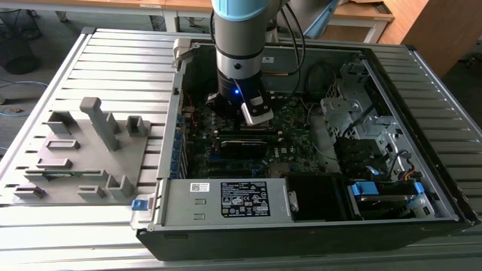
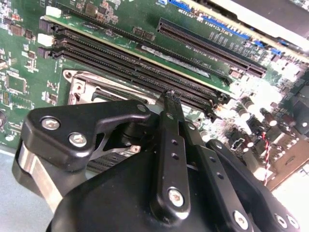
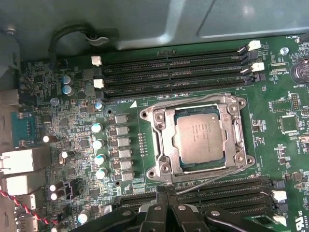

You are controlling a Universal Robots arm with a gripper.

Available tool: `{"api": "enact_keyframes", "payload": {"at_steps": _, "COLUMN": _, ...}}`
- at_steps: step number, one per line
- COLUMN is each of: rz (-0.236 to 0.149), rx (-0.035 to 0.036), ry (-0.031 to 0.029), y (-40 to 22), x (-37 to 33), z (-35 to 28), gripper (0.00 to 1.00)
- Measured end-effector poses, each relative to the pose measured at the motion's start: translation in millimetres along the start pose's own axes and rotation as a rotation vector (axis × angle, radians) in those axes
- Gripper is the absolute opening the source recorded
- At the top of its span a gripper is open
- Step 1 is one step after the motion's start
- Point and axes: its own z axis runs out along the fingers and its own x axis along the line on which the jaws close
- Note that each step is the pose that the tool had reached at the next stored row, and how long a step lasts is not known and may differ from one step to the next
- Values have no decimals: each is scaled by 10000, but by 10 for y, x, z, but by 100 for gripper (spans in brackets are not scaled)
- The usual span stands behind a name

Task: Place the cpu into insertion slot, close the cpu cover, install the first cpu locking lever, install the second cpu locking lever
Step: 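Install the second cpu locking lever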

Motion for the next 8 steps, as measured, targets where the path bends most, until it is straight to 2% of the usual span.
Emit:
{"api": "enact_keyframes", "payload": {"at_steps": 2, "rz": -34, "rx": -40, "ry": 7, "y": 0, "x": 0, "z": 0, "gripper": 11}}
{"api": "enact_keyframes", "payload": {"at_steps": 8, "rz": -276, "rx": -50, "ry": 25, "y": -8, "x": -1, "z": 0, "gripper": 11}}
